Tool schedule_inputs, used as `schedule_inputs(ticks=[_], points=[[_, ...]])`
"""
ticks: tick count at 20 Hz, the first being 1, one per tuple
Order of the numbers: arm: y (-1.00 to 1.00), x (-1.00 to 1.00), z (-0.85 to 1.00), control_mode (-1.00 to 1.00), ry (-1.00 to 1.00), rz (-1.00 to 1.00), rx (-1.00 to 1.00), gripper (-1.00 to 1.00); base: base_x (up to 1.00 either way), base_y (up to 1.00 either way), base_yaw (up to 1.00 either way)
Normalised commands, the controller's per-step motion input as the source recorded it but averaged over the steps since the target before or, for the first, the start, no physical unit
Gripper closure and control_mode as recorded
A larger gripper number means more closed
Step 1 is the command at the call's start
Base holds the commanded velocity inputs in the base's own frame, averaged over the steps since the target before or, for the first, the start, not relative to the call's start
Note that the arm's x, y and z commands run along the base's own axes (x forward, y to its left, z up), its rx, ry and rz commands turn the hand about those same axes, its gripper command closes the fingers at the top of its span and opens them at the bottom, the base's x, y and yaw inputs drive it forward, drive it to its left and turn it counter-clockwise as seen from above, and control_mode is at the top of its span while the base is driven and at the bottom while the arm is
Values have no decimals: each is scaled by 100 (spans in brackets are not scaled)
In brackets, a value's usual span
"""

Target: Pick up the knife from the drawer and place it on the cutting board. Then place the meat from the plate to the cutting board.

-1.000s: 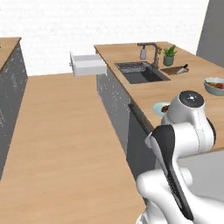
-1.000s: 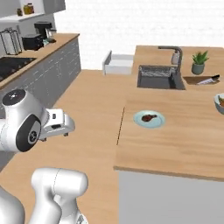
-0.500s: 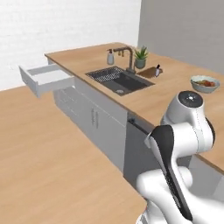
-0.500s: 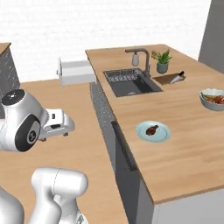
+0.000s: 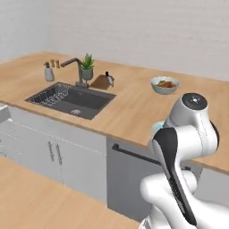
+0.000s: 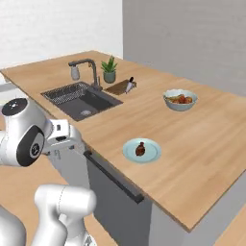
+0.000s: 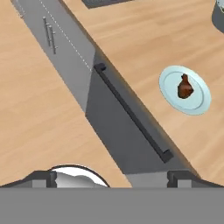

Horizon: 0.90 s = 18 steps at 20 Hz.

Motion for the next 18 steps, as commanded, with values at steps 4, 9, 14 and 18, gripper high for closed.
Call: schedule_inputs(ticks=[4, 9, 14, 18], points=[[0, 0, 0, 100, 0, 0, 0, -100, 3, 58, -78], [0, 0, 0, 100, 0, 0, 0, -100, 29, 38, -75], [0, 0, 0, 100, 0, 0, 0, -100, 50, 42, -50], [0, 0, 0, 100, 0, 0, 0, -100, 27, 34, -15]])
